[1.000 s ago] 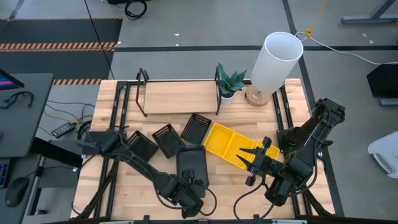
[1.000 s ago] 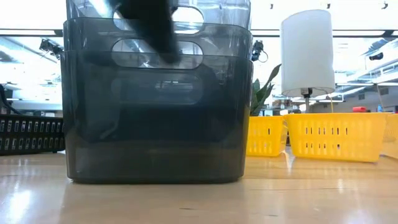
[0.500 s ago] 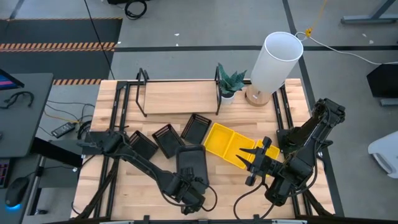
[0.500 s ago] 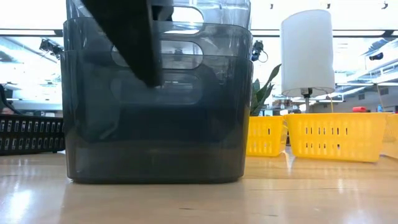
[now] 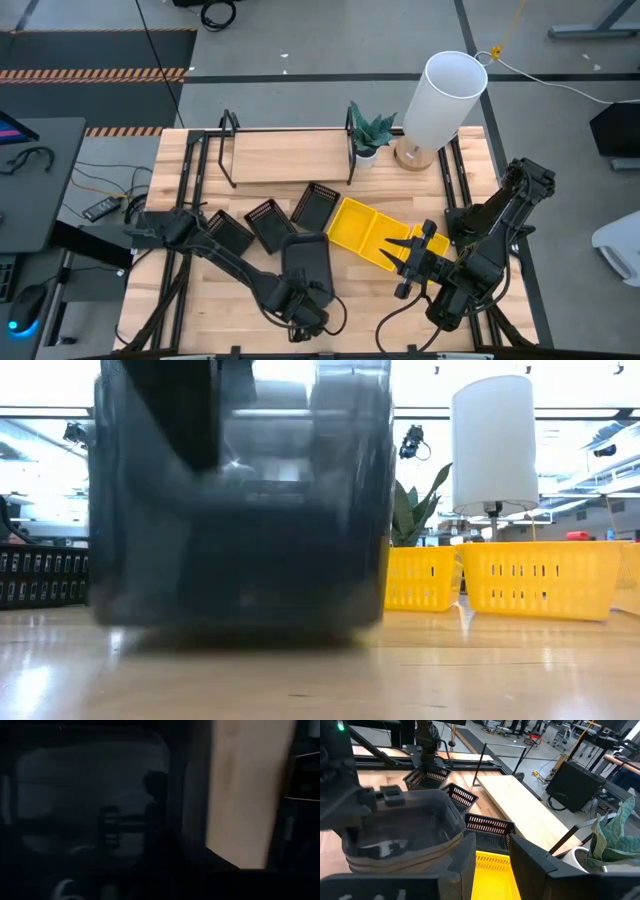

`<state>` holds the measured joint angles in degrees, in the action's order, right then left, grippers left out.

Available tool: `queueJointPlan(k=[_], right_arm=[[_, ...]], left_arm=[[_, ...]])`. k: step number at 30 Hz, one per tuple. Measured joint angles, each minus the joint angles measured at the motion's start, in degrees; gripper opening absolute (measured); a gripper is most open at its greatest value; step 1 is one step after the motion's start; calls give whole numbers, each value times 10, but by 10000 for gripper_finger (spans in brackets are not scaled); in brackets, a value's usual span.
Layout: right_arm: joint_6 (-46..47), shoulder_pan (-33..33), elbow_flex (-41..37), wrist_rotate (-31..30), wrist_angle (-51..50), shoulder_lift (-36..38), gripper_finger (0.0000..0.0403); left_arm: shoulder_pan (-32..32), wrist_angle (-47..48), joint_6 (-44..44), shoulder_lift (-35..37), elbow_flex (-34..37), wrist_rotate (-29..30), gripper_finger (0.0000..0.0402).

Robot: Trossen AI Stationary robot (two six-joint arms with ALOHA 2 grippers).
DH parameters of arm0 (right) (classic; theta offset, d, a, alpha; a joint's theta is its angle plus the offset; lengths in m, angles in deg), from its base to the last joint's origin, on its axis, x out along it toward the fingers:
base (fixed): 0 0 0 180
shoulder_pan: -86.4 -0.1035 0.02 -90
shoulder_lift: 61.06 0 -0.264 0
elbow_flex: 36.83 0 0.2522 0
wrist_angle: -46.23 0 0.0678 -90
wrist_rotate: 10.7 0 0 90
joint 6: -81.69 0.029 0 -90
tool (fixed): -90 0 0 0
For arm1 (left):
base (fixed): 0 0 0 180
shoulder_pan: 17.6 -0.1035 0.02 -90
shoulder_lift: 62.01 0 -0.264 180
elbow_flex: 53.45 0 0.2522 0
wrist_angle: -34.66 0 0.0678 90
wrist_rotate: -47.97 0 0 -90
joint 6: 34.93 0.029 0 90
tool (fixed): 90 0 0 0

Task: Stack baskets on shelf by color
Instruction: Put the stacked gray bins on the shelf

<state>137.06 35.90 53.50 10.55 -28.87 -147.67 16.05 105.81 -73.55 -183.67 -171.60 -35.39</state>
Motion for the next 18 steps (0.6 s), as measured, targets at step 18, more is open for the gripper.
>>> queueJointPlan(k=[18], right_arm=[[0, 0, 0, 9, 11, 0, 122]], left_arm=[[2, 299, 100, 38, -186, 113, 18]])
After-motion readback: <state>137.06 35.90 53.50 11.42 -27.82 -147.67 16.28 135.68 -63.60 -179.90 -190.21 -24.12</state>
